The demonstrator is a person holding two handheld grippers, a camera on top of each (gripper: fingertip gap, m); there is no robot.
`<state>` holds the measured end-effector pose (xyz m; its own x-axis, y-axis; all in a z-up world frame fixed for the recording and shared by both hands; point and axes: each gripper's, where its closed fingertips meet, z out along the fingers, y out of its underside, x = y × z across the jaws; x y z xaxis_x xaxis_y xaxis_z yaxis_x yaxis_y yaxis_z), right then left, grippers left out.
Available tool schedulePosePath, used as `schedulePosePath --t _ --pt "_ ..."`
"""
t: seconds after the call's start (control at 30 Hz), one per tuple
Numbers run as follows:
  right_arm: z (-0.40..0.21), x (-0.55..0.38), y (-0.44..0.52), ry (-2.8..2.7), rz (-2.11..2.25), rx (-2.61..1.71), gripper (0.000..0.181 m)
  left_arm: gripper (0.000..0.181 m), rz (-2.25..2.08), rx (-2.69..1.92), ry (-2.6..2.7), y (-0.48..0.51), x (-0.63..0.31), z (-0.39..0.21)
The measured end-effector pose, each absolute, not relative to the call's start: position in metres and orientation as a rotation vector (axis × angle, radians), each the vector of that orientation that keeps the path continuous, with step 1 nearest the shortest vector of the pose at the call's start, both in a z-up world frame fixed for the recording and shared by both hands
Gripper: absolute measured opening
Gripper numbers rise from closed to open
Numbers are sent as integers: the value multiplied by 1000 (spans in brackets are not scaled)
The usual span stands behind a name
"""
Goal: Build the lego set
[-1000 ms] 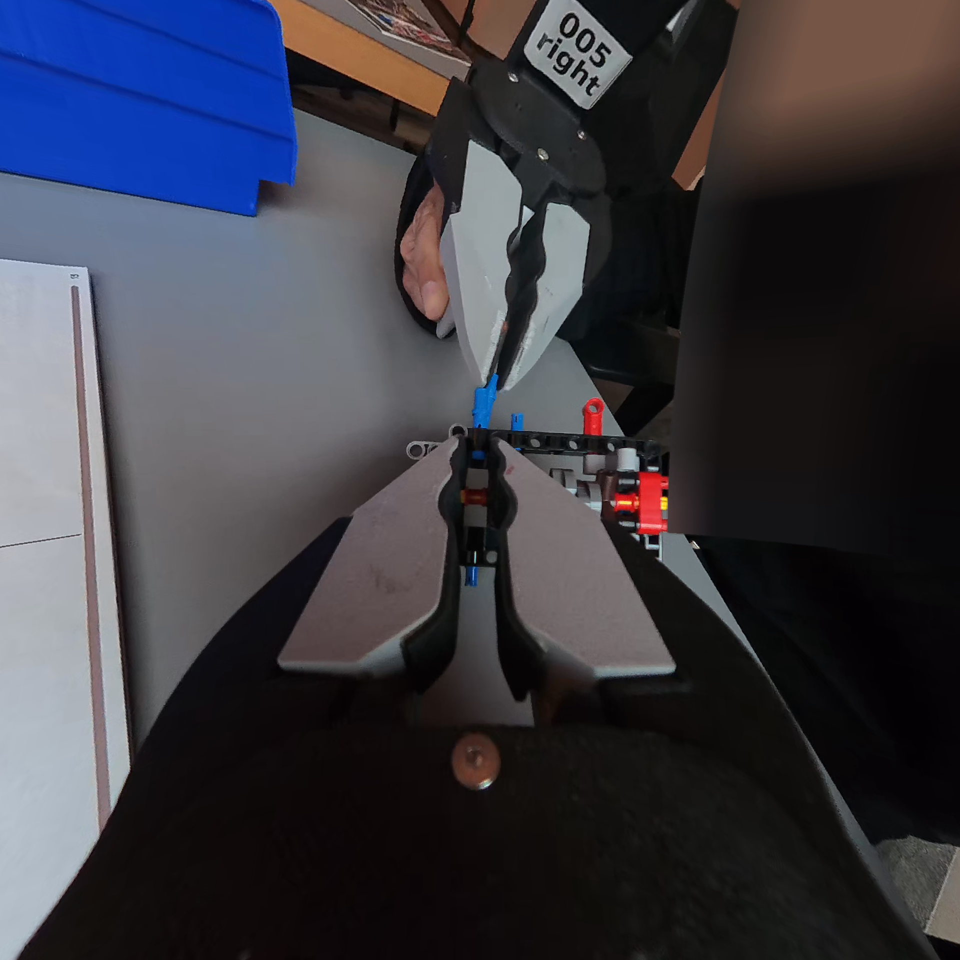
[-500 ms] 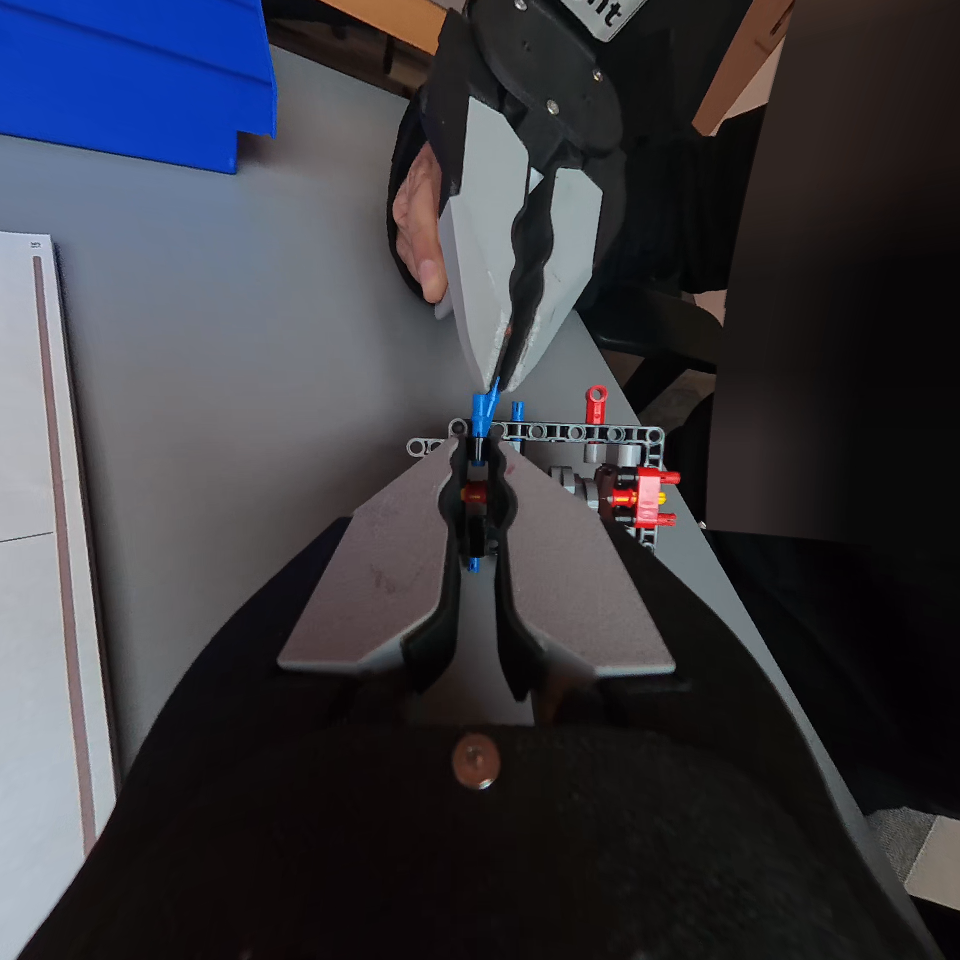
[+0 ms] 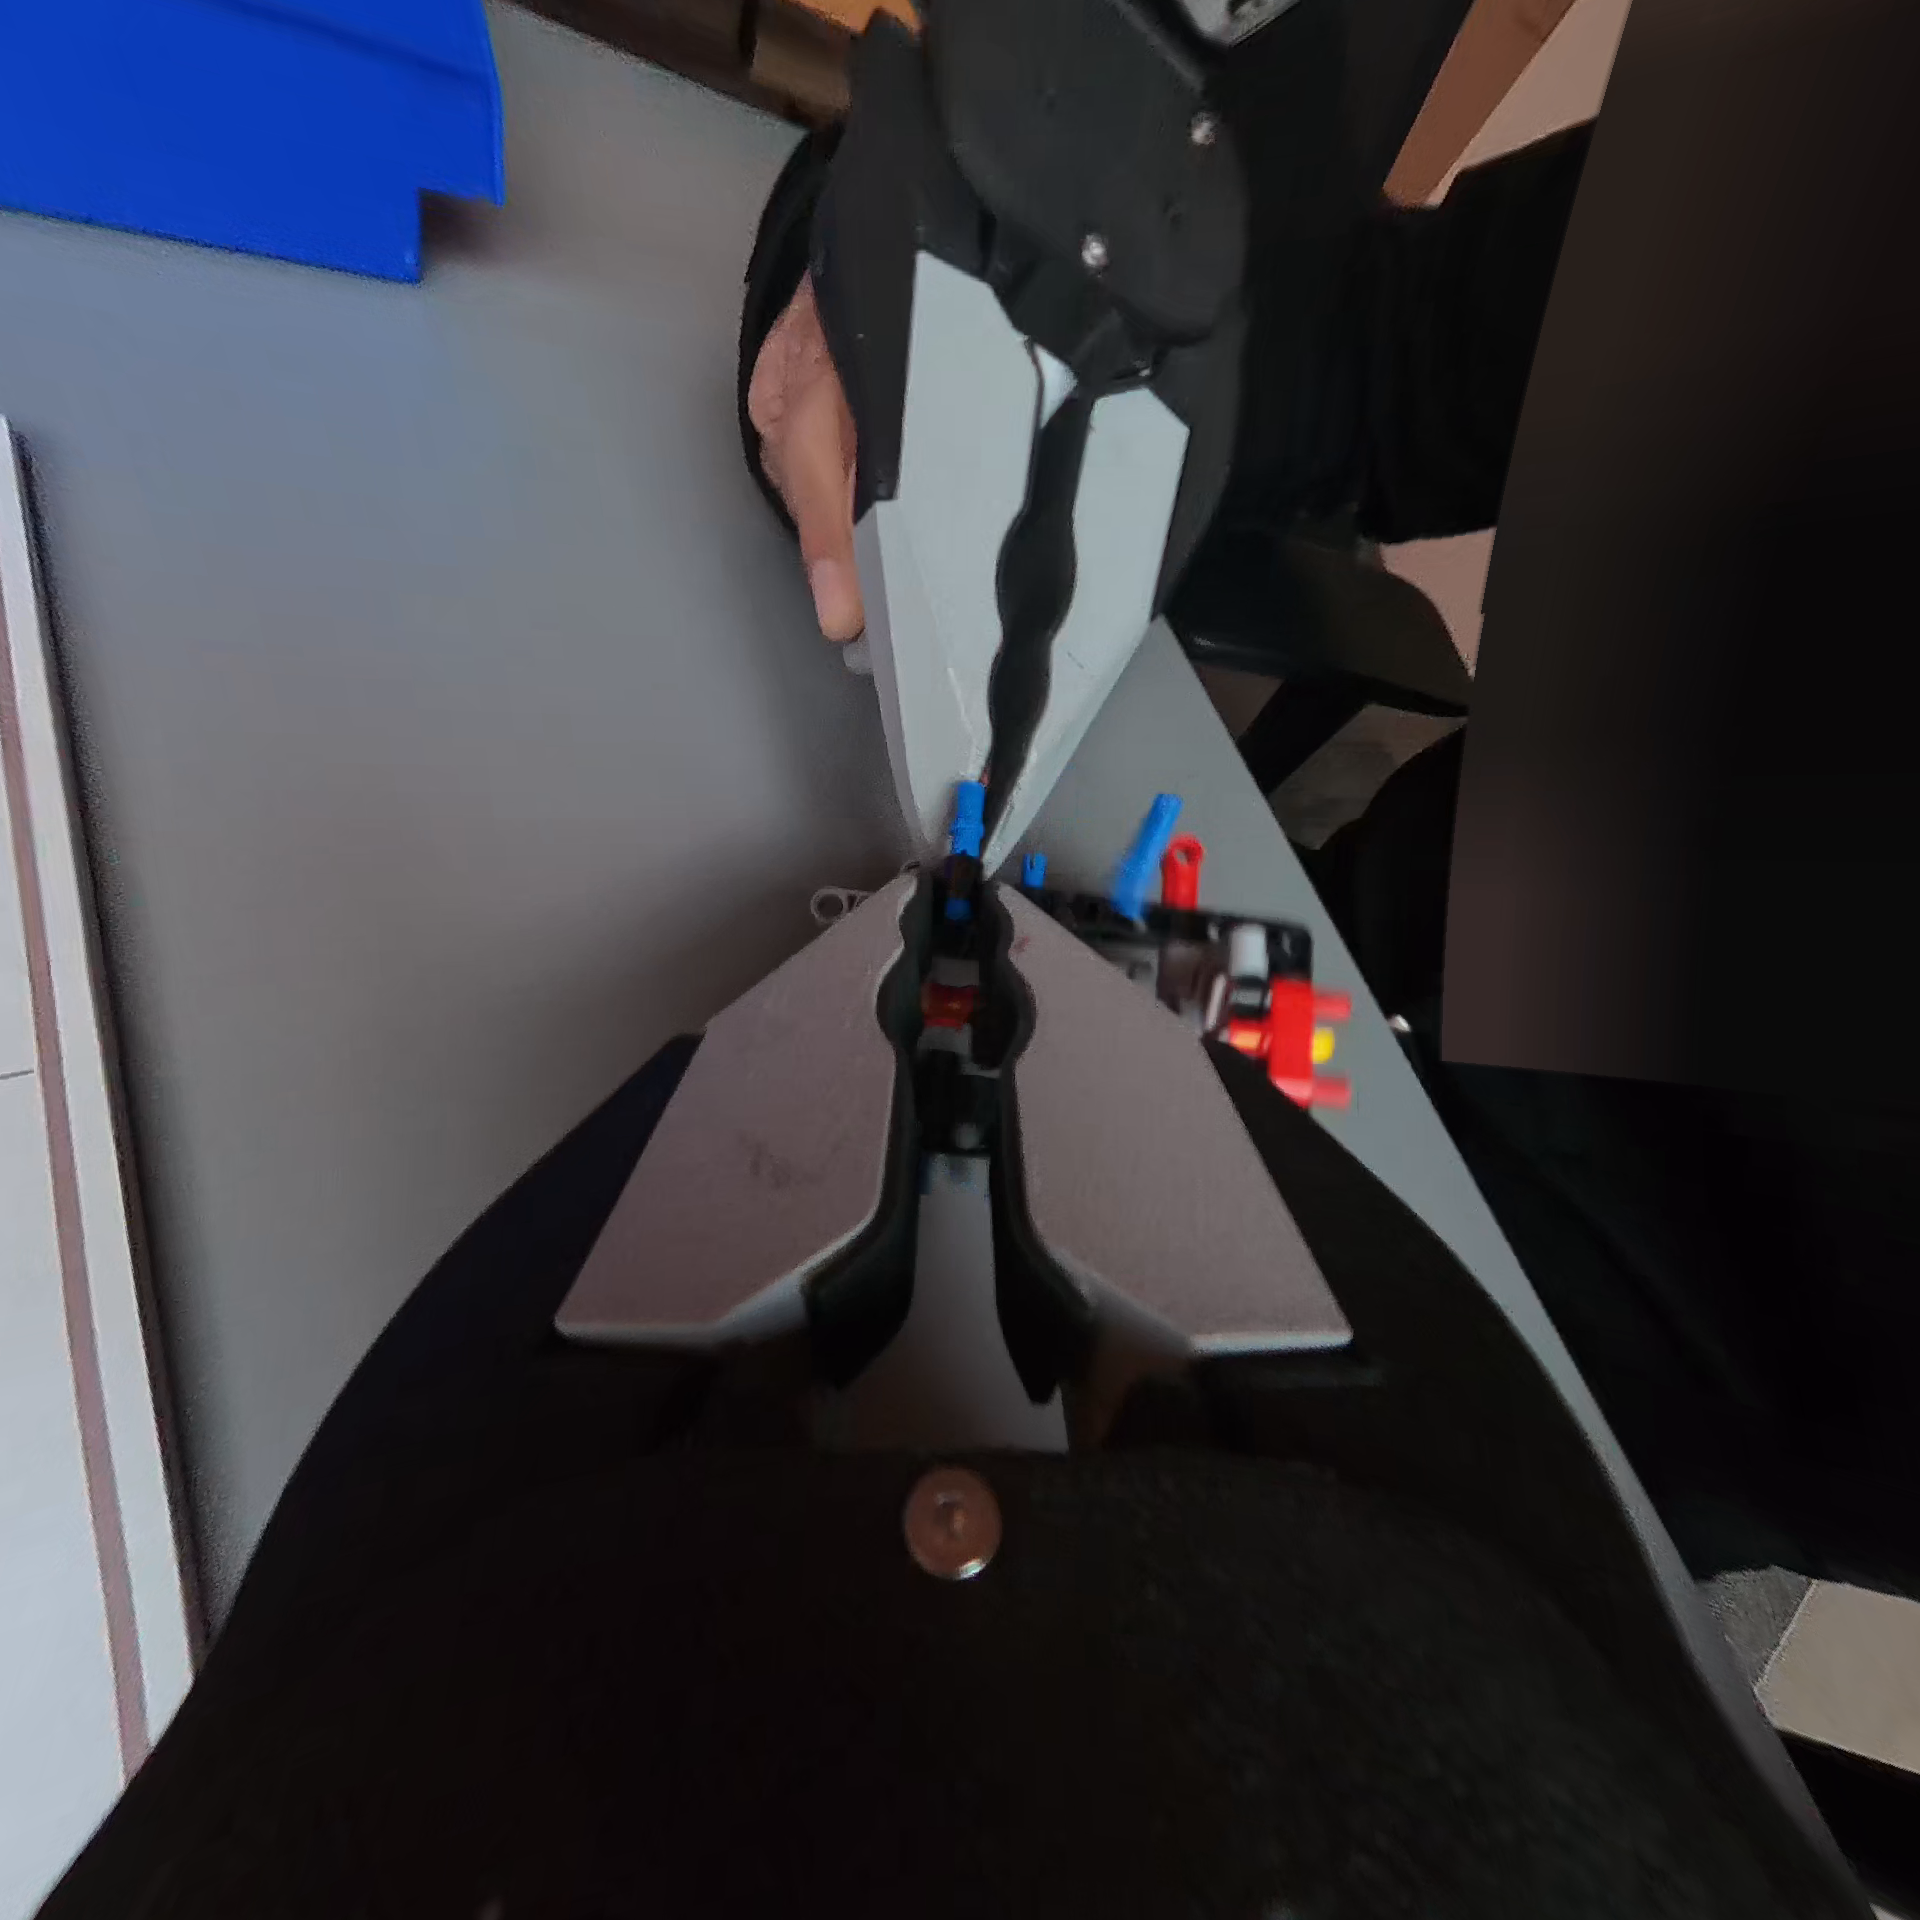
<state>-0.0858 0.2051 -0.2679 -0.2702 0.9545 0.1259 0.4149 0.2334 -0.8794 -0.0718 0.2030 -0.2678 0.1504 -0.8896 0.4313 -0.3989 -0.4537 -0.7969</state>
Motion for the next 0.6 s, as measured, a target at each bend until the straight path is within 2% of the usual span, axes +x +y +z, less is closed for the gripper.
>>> schedulePosePath --t 0.37,0.6 --pt "-248 -79 209 -1703 1132 -1240 0 5 -1184 -1937 1226 210 -75 -272" --pt "-241 -44 269 -1521 979 -1357 1 7 -972 -1985 1310 217 -84 -285"
